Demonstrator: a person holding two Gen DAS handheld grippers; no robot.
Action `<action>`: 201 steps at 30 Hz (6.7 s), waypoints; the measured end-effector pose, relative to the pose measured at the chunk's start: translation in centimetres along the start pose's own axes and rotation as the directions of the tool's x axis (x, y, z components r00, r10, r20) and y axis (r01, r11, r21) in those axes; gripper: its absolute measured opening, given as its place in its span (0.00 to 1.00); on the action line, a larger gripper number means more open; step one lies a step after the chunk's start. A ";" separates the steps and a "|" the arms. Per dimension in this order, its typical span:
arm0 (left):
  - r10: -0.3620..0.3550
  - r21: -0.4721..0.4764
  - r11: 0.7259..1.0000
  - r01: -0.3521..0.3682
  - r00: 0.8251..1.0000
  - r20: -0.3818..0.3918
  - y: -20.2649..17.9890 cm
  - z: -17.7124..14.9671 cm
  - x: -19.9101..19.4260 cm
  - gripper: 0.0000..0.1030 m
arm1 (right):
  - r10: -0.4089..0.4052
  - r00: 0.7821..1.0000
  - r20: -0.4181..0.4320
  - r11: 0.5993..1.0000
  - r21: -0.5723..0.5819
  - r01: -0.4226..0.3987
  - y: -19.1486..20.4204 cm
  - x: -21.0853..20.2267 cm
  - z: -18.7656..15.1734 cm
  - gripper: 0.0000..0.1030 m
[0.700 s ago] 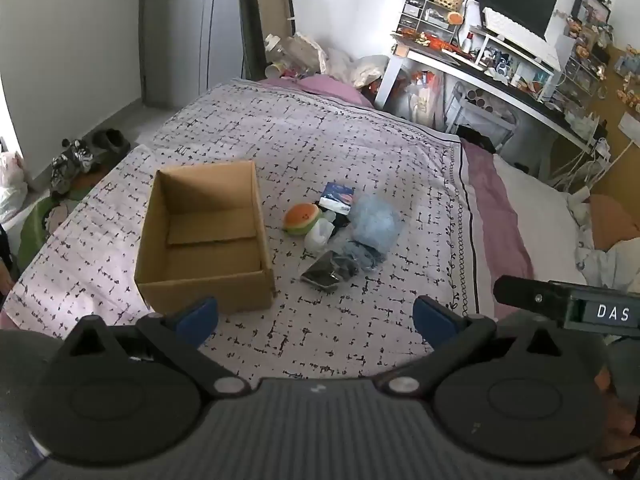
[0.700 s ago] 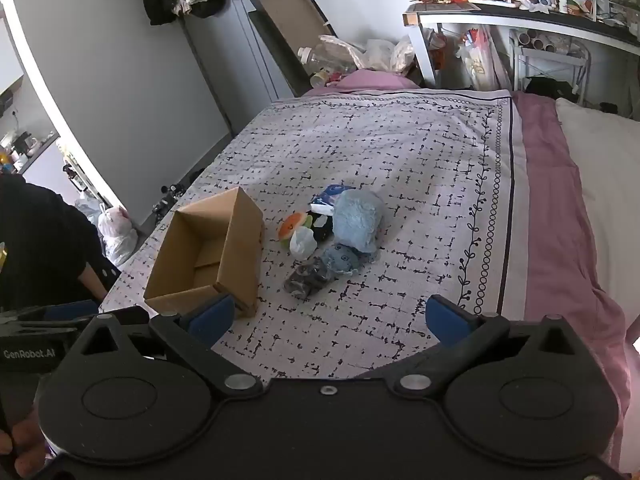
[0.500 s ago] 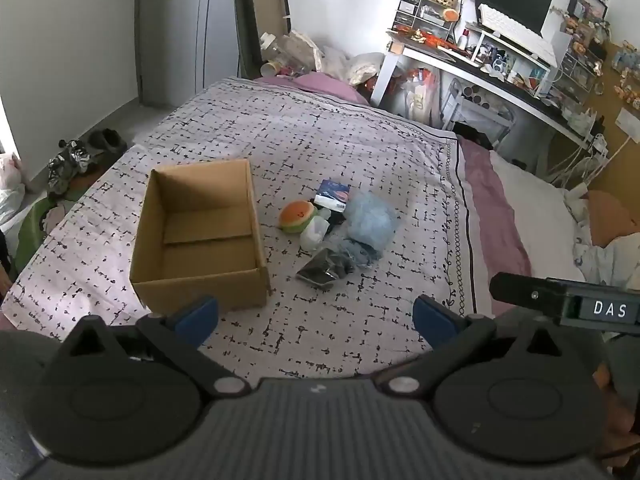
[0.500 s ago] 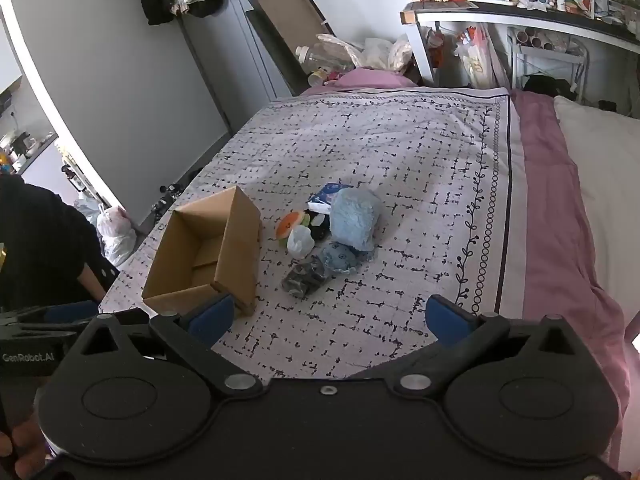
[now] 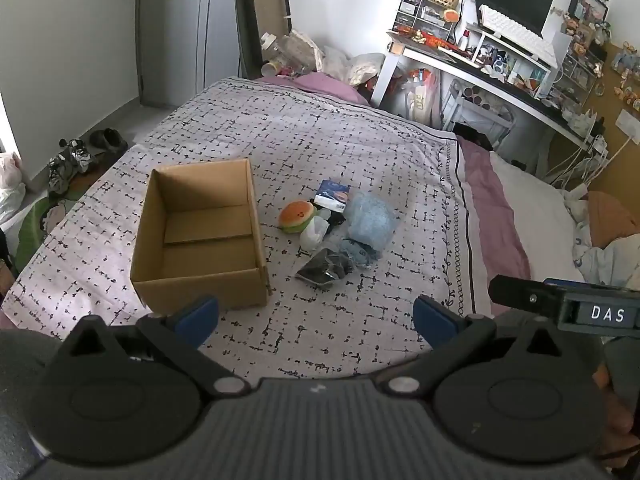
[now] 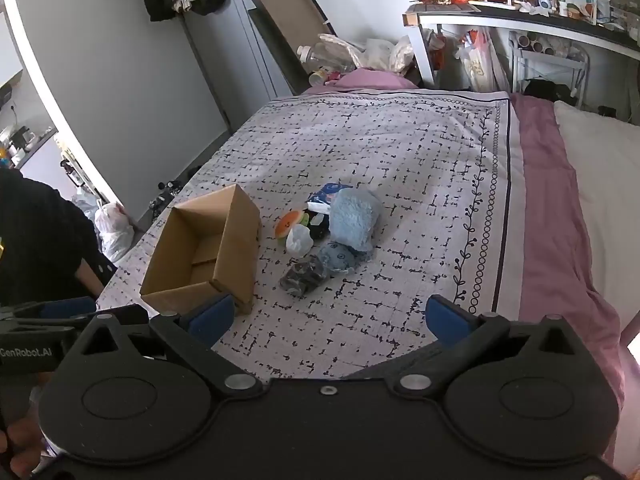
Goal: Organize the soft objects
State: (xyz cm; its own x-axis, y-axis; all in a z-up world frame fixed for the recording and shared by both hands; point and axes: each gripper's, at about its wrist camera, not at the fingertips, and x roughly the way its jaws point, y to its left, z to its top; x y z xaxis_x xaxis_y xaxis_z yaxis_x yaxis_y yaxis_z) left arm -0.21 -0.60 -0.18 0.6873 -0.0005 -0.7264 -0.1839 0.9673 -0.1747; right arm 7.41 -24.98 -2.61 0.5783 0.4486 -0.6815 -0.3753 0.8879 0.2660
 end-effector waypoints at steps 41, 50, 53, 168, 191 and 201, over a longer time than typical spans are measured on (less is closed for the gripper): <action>-0.001 0.006 1.000 0.001 1.000 -0.020 -0.5 -0.1 0.3 0.99 | -0.022 1.000 -0.009 0.999 -0.028 0.022 0.7 0.0 0.2 1.00; -0.005 -0.001 1.000 0.005 1.000 -0.024 -0.5 -0.1 0.4 0.99 | -0.013 1.000 -0.018 0.999 -0.032 0.012 0.7 0.5 0.5 1.00; -0.007 -0.009 1.000 0.007 1.000 -0.029 -0.4 0.3 0.7 0.99 | -0.008 1.000 -0.019 0.999 -0.032 0.008 0.7 0.7 0.6 1.00; -0.053 -0.029 0.998 0.049 0.985 -0.162 -2.2 2.7 18.8 0.44 | 0.247 0.961 -0.121 0.921 0.336 -0.195 -6.1 19.3 3.3 0.19; -0.063 -0.152 0.986 0.063 0.998 0.005 3.8 4.6 11.5 0.44 | 0.239 0.971 0.002 0.923 0.311 -0.227 -1.7 14.6 6.1 0.19; -0.056 -0.205 0.977 0.063 0.998 0.040 7.8 5.2 10.3 0.44 | 0.259 0.966 0.008 0.927 0.280 -0.250 2.2 15.0 6.6 0.19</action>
State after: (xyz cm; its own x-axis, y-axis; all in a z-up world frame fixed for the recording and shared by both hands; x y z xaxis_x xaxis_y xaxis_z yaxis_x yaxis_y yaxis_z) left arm 9.03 8.27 -5.58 0.7237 -0.0445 -0.6887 -0.2808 0.8926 -0.3527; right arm 20.10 -15.61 -7.74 0.4671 0.6637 -0.5843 -0.2896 0.7391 0.6081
